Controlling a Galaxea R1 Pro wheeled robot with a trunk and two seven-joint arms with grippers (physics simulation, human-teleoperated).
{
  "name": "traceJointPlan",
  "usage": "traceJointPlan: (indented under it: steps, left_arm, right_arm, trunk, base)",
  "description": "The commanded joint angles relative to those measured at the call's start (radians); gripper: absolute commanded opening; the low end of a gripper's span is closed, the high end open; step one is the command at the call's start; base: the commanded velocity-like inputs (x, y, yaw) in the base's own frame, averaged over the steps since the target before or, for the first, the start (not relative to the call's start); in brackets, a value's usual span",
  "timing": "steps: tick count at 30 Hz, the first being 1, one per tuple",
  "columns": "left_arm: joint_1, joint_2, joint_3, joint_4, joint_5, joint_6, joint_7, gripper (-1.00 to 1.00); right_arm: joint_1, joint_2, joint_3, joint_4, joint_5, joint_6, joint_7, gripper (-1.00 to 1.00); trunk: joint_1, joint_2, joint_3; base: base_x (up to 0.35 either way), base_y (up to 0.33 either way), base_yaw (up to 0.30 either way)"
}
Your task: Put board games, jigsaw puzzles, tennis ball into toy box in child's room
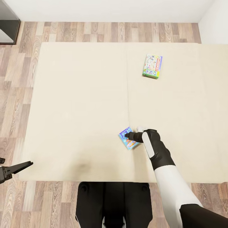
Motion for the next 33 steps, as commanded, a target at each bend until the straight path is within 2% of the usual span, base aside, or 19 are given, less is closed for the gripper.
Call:
traceJointPlan:
  steps: [1,33]
  left_arm:
    - [-0.001,0.0,0.0,0.0,-0.002,0.011,-0.005,1.0]
    - [-0.001,0.001,0.0,0.0,0.0,0.011,-0.005,1.0]
  right_arm:
    - [0.0,0.001,-0.003,0.015,-0.009,0.003,-0.006,1.0]
    - [0.0,0.001,-0.003,0.015,-0.01,0.003,-0.007,1.0]
  trunk:
    - [0.001,-0.001,-0.001]
    - [0.001,-0.001,-0.001]
  base:
    - [0.0,0.03,0.0]
    - [0.0,0.003,0.0]
